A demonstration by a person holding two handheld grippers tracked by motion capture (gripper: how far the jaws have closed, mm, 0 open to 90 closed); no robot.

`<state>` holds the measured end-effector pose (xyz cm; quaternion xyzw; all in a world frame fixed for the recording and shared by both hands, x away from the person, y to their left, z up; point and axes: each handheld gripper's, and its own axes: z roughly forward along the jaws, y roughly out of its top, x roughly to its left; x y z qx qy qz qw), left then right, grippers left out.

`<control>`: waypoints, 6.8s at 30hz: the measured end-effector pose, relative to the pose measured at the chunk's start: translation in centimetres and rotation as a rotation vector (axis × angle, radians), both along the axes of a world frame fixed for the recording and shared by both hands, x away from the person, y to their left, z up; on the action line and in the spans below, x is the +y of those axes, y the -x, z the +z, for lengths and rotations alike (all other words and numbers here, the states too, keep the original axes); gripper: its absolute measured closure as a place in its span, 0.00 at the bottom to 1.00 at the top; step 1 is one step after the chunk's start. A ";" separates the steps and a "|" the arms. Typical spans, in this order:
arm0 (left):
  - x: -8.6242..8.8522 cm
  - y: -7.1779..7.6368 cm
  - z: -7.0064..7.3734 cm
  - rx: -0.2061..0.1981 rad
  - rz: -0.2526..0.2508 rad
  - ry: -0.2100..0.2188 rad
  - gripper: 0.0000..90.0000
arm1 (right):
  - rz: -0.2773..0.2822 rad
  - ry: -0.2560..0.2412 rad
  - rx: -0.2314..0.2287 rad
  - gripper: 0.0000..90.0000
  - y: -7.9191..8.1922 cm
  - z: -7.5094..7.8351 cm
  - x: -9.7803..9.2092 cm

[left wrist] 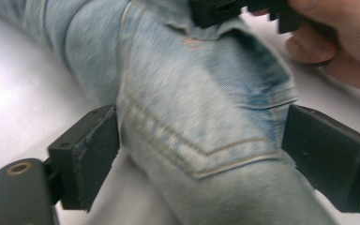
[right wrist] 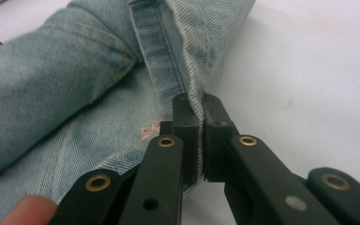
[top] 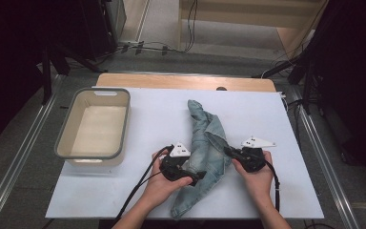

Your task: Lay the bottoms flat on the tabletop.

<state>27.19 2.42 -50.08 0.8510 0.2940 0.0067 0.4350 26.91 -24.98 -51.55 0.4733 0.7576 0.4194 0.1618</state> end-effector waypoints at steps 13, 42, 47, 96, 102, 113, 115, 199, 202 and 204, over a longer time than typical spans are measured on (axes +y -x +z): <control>1.9 1.0 0.5 0.006 -0.024 0.030 0.17 | -0.029 0.043 -0.033 0.49 3.0 -0.2 -1.5; 4.4 7.1 0.1 0.000 -0.026 0.011 0.16 | -0.015 0.054 -0.007 0.25 -10.3 1.8 -1.1; 3.9 7.7 -0.5 -0.029 -0.038 -0.040 0.17 | -0.001 0.084 0.040 0.26 -11.4 0.6 -0.5; 5.2 0.6 0.9 0.032 0.038 0.058 0.93 | -0.134 0.047 0.064 0.89 -4.5 2.6 -6.4; 4.5 -0.2 0.9 0.051 0.023 0.072 0.93 | -0.162 0.023 0.049 0.89 -3.2 2.8 -7.6; 3.8 -0.2 0.6 0.080 0.017 0.085 0.93 | -0.212 0.037 0.028 0.85 -1.0 2.4 -9.0; 3.9 -0.2 0.5 0.076 0.017 0.079 0.91 | -0.214 0.032 0.005 0.72 -0.7 1.8 -9.2; -1.2 -1.6 1.9 0.250 0.004 0.096 0.82 | -0.237 -0.047 0.083 0.94 8.1 -0.1 -12.8; -1.2 -0.4 2.3 0.282 -0.020 0.139 0.82 | -0.239 -0.030 0.064 0.94 9.0 0.4 -13.0; -1.2 0.1 2.4 0.268 -0.026 0.131 0.82 | -0.248 -0.023 0.056 0.94 9.7 0.8 -13.4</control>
